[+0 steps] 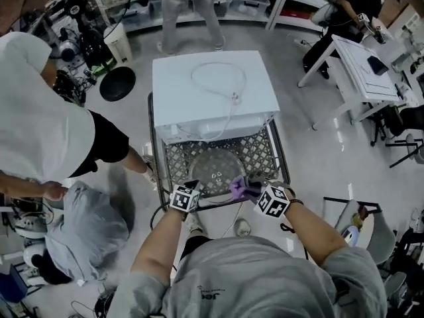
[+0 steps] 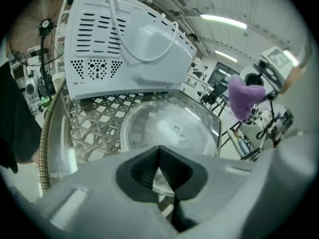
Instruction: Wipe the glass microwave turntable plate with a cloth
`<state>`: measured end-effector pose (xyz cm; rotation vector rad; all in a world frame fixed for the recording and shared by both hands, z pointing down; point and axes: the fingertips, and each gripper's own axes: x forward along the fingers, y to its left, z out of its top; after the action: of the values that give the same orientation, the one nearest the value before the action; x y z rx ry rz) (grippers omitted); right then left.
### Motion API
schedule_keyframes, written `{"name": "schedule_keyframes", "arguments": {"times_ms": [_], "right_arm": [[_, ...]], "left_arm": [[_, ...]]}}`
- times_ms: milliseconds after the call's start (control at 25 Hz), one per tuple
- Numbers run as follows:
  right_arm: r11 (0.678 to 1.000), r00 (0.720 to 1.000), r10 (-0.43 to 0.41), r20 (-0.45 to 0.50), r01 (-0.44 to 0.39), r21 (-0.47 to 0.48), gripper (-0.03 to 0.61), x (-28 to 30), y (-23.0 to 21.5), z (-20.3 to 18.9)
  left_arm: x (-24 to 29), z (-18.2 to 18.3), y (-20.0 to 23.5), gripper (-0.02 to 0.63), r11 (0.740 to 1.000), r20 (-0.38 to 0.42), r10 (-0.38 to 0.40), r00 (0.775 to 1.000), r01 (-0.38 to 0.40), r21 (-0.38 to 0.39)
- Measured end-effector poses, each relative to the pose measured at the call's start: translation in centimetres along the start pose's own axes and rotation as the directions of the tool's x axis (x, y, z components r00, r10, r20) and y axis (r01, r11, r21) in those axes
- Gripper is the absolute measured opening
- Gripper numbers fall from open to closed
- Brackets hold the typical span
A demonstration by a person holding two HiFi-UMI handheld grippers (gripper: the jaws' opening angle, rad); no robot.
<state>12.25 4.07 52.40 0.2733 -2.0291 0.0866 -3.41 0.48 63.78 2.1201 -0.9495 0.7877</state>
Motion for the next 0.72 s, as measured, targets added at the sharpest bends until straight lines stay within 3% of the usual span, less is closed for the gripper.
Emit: {"name": "schedule_keyframes", "arguments": {"times_ms": [120,320,520,720], "right_arm": [[0.993,0.998,-0.065,0.022,0.062,0.105,0.092,-2.2,-2.1,1.1],[0.966,0.984,-0.15,0.098,0.124,0.228,0.092,-6.7,-4.2,1.9],[0.945,0.961,-0.178,0.211,0.107,0.311,0.092,-9.9,-6.2,1.9],[0.929,0.925,-0.195,0.326,0.068,0.363,0.092,-14.4,-8.4,-0.4]], "left_arm": [[-1.4,3.2,-0.5,-0.002,0.997,0.055,-0.063,0.996,0.065,-0.037],[-5.7,6.4,-3.8,-0.002,0.99,0.115,-0.137,0.984,0.135,0.031],[-10.1,10.5,-4.4,-0.002,0.997,0.226,-0.065,0.972,0.053,0.058],[-13.4,12.3,-8.0,-0.002,0.997,0.351,0.062,0.934,-0.042,-0.065]]}}
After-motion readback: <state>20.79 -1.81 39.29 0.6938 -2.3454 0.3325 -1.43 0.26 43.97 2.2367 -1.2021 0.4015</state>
